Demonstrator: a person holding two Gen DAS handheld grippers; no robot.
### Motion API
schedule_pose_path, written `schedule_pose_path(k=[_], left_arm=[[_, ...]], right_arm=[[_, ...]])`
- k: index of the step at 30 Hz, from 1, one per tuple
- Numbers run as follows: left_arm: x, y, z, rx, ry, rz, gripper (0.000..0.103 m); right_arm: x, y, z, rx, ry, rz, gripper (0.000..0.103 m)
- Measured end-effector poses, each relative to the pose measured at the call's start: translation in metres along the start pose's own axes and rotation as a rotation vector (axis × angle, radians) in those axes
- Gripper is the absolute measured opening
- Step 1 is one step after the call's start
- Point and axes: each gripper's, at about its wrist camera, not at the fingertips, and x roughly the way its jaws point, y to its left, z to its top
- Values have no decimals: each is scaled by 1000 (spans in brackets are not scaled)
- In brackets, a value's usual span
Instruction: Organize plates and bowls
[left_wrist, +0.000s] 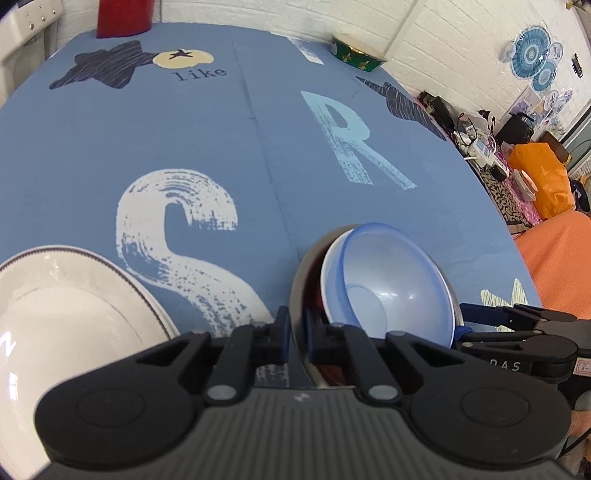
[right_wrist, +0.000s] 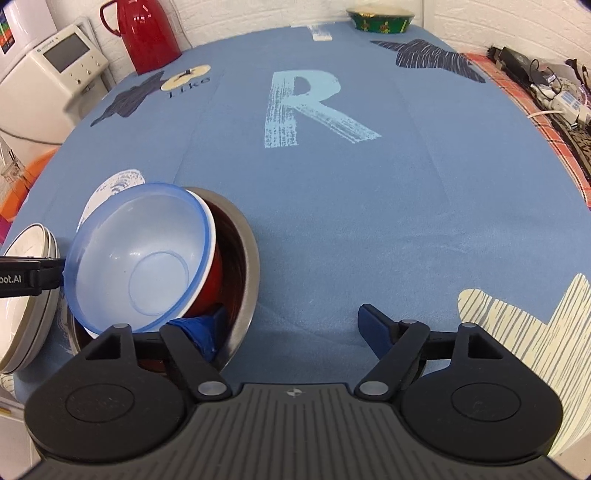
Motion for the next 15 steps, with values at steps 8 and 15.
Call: schedule_pose_path(k=[8, 15], left_arm=[[0, -2, 0, 8, 0, 15, 5], [0, 6, 1, -20, 3, -27, 4]], right_arm=[[-1, 6, 3, -57, 5, 7, 59], [-4, 16, 7, -116, 8, 112, 14]])
